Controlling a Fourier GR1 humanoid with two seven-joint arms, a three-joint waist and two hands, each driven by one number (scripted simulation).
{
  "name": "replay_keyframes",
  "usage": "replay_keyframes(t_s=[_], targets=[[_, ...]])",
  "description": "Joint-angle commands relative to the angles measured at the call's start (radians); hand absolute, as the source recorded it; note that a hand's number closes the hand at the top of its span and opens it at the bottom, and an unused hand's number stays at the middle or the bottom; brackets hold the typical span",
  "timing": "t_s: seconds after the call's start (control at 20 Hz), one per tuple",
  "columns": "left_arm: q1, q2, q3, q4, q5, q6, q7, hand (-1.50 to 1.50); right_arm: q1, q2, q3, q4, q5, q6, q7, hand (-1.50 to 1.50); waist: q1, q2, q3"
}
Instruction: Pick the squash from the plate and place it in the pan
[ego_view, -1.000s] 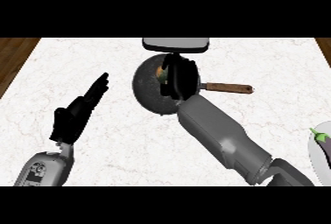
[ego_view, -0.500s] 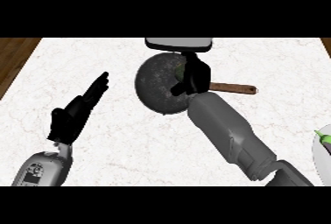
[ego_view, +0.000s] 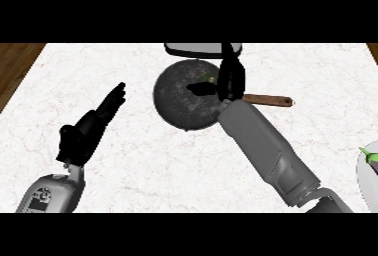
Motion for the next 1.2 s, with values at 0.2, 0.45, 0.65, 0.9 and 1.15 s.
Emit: replay_keyframes(t_s=[0.2, 0.45, 0.65, 0.9, 1.15], targets=[[0.013, 0.021, 0.049, 0.01, 0.02, -0.007, 0.01, 0.0, 0.142, -0.015, -0.206, -0.067, -0.245, 0.236, -0.413, -1.5, -0.038, -0.016, -0.002], [0.071, 0.02, 0.028, -0.076, -0.001, 0.002, 0.044, 0.0, 0.249, -0.042, -0.275, -0.023, -0.297, 0.375, -0.692, -1.5, -0.047, -0.025, -0.002], [0.049, 0.023, 0.062, -0.075, 0.029, -0.032, 0.087, 0.0, 0.26, -0.004, -0.284, -0.004, -0.278, 0.367, -0.765, -1.5, -0.066, -0.032, -0.004], [0.098, 0.019, 0.094, -0.022, 0.005, -0.028, -0.01, 0.0, 0.492, 0.0, -0.201, -0.226, -0.27, 0.428, -0.767, -1.5, -0.093, -0.042, -0.005], [0.051, 0.009, 0.112, -0.018, 0.005, -0.08, 0.018, 0.0, 0.498, 0.003, -0.178, -0.175, -0.287, 0.405, -0.857, -1.5, -0.075, -0.036, -0.004]])
